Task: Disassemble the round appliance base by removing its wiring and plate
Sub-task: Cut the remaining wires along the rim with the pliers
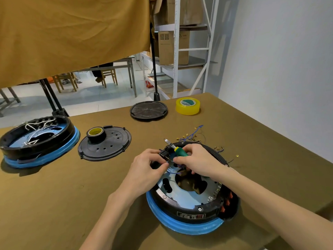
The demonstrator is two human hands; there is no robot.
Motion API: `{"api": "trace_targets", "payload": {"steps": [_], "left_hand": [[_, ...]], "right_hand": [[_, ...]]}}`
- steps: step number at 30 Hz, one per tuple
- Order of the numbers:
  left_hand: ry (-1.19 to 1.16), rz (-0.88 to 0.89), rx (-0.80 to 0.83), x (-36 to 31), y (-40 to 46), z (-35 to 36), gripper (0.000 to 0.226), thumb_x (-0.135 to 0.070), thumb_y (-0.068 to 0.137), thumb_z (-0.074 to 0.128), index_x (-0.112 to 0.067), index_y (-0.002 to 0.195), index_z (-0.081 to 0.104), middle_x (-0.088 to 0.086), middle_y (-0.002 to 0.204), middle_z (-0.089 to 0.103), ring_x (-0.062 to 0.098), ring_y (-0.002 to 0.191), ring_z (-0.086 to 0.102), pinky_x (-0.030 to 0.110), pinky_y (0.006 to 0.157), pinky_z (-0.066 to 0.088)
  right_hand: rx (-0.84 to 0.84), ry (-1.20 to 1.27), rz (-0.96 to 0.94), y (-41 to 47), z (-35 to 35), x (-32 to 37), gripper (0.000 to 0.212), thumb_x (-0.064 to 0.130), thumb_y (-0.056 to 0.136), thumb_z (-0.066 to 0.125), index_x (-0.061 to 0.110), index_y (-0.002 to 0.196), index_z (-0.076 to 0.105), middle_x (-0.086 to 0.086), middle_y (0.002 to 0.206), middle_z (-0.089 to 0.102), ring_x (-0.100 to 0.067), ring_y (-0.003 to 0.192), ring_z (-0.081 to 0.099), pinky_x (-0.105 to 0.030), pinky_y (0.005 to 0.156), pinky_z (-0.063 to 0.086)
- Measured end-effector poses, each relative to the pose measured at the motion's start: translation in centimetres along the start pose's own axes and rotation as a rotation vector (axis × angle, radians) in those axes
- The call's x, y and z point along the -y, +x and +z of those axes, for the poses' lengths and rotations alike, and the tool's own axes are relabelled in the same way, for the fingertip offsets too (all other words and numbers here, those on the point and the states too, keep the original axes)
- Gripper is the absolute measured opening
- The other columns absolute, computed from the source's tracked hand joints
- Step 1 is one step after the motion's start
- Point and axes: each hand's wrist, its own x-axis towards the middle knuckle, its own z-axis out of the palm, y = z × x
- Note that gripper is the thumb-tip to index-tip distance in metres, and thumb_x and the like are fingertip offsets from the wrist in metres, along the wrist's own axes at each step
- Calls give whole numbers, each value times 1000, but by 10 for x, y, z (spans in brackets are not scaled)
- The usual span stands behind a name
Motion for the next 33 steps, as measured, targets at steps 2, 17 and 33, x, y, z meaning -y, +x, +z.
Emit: {"api": "trace_targets", "payload": {"steps": [2,17,33], "left_hand": [[-21,24,18,3,-3,0,11,-32,95,69,-35,92,80,-18,126,57,-1,118,49,25,102,35],[-406,-74,-205,11,-18,19,31,3,89,62,-26,100,62,-11,106,67,9,111,62,39,103,51],[-445,-101,-201,13,-22,24,37,-7,98,59,-29,127,65,-15,120,68,2,113,63,44,102,54]], "right_hand": [[-11,-35,-19,0,0,-2,19,38,86,76,23,95,68,-1,84,76,-9,66,61,-31,66,49],[-139,-848,-197,-39,-16,8,75,82,84,50,27,134,56,7,120,58,-19,106,62,-39,84,53],[-131,-1053,-266,-35,-12,29,56,76,87,53,23,74,42,3,76,52,-23,68,52,-33,55,34]]}}
